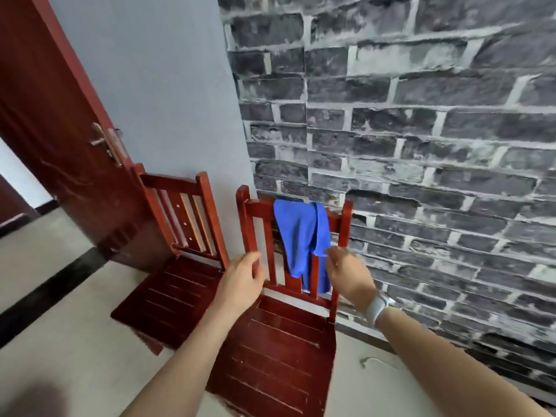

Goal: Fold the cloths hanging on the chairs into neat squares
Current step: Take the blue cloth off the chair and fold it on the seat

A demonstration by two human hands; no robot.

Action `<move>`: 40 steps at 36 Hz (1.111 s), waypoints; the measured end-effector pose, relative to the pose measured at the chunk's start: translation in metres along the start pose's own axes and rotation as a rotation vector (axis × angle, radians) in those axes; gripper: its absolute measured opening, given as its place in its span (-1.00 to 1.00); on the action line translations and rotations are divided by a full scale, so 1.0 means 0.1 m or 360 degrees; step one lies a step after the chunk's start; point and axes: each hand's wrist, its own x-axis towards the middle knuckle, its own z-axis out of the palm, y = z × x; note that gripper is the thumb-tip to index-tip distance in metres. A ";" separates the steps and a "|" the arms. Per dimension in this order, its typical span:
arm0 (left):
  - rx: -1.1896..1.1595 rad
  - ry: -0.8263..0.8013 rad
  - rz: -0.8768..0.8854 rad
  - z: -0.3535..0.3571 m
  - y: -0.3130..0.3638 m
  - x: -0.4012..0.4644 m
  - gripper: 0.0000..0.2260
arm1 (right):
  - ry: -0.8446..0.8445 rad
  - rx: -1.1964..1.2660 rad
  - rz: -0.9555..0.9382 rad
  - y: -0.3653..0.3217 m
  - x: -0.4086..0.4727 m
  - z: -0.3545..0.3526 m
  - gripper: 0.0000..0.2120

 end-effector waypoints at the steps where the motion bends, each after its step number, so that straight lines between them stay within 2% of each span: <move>1: 0.0008 -0.0016 -0.0008 0.00 -0.04 0.17 -0.70 | 0.0015 -0.0031 0.0026 0.00 0.22 0.05 -0.72; 7: -0.0110 -0.0038 -0.0012 0.09 -0.24 0.98 -0.70 | 0.0109 -0.0500 0.0046 0.00 1.29 0.30 -0.64; 12: -0.0158 -0.0071 0.0062 0.17 -0.41 1.35 -0.69 | -0.0118 -0.0830 0.0112 0.04 1.77 0.43 -0.42; 14: -0.0155 -0.0108 0.0096 0.19 -0.48 1.49 -0.69 | -0.0185 -0.0852 0.0109 0.08 1.89 0.47 -0.47; 20: -0.0136 -0.0213 0.0202 0.27 -0.64 1.96 -0.69 | -0.0140 -0.0794 0.0072 0.06 2.04 0.47 -0.65; 27: -0.0354 -0.0426 0.0396 0.40 -0.67 2.30 -0.68 | 0.0193 -0.0087 0.0385 -0.12 1.71 0.59 -0.81; 35: -0.0786 -0.0862 -0.0270 0.73 -0.70 2.25 -0.50 | 0.0083 0.0356 0.0692 -0.13 0.85 1.01 -0.83; 36: -0.0863 -0.0883 -0.0323 0.79 -0.69 2.23 -0.57 | 0.0100 0.0387 0.0716 -0.13 0.81 1.02 -0.82; 38: -0.0886 -0.0828 -0.0297 0.86 -0.66 2.19 -0.85 | 0.0107 0.0425 0.0746 -0.14 0.78 1.03 -0.80; 40: -0.0793 -0.0725 -0.0188 0.90 -0.65 2.16 -0.85 | 0.0140 0.0507 0.0805 -0.13 0.79 1.03 -0.75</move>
